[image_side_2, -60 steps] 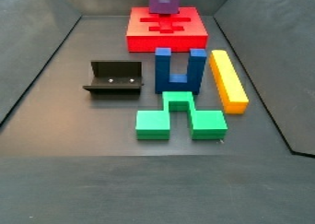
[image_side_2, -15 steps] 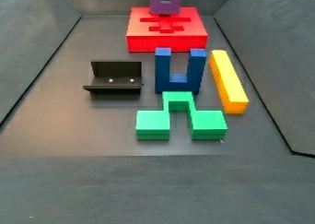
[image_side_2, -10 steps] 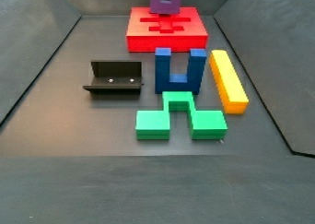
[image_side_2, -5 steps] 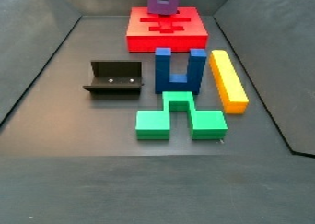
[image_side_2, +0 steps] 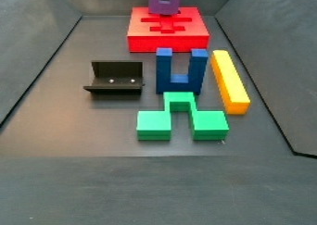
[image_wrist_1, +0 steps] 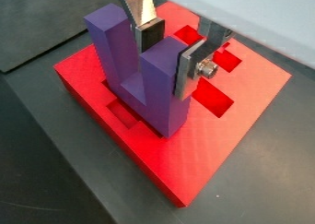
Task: Pick up the purple object. Move up. Place the purple object on the fixture. Regrasp the purple object. Move to above the board. Insert the purple object.
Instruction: Insert the purple object.
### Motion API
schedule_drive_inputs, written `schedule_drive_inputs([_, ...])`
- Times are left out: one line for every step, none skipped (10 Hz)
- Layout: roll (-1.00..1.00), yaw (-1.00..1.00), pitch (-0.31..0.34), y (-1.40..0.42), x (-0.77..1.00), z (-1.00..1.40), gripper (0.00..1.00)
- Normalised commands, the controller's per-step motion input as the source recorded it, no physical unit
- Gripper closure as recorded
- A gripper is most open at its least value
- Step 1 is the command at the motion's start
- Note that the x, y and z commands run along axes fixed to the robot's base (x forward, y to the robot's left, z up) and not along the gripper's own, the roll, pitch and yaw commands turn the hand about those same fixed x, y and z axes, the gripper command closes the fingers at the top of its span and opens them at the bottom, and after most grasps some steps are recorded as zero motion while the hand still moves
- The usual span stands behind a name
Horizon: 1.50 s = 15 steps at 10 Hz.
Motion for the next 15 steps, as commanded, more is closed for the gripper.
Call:
schedule_drive_inputs([0.07,-0.14,0.014,-0.04,0.00,0.00,1.00])
schedule_drive_inputs([0.08,-0.15,0.016,-0.04,0.00,0.00,1.00])
schedule_drive_inputs([0.08,-0.09,0.000,-0.01,0.00,0.00,1.00])
schedule_drive_inputs([0.07,-0.03,0.000,0.00,0.00,0.00,1.00])
schedule_drive_inputs([0.06,0.00,0.000,0.00,-0.01,0.00,1.00])
schedule_drive_inputs([0.06,0.00,0.000,0.05,-0.01,-0.04,1.00])
schedule_drive_inputs([0.02,0.00,0.000,0.08,-0.03,0.00,1.00])
schedule_drive_inputs([0.00,0.00,0.000,0.06,-0.09,0.00,1.00])
schedule_drive_inputs([0.00,0.00,0.000,0.00,-0.11,0.00,1.00])
schedule_drive_inputs([0.00,0.00,0.000,0.00,-0.13,0.00,1.00])
schedule_drive_inputs([0.00,0.00,0.000,0.07,-0.11,0.00,1.00])
schedule_drive_inputs([0.00,0.00,0.000,0.03,-0.10,0.00,1.00])
schedule_drive_inputs([0.00,0.00,0.000,0.00,-0.06,0.00,1.00])
schedule_drive_inputs([0.09,0.07,0.000,0.00,0.00,-0.12,1.00])
schedule_drive_inputs([0.10,0.10,0.000,0.00,0.05,-0.13,1.00])
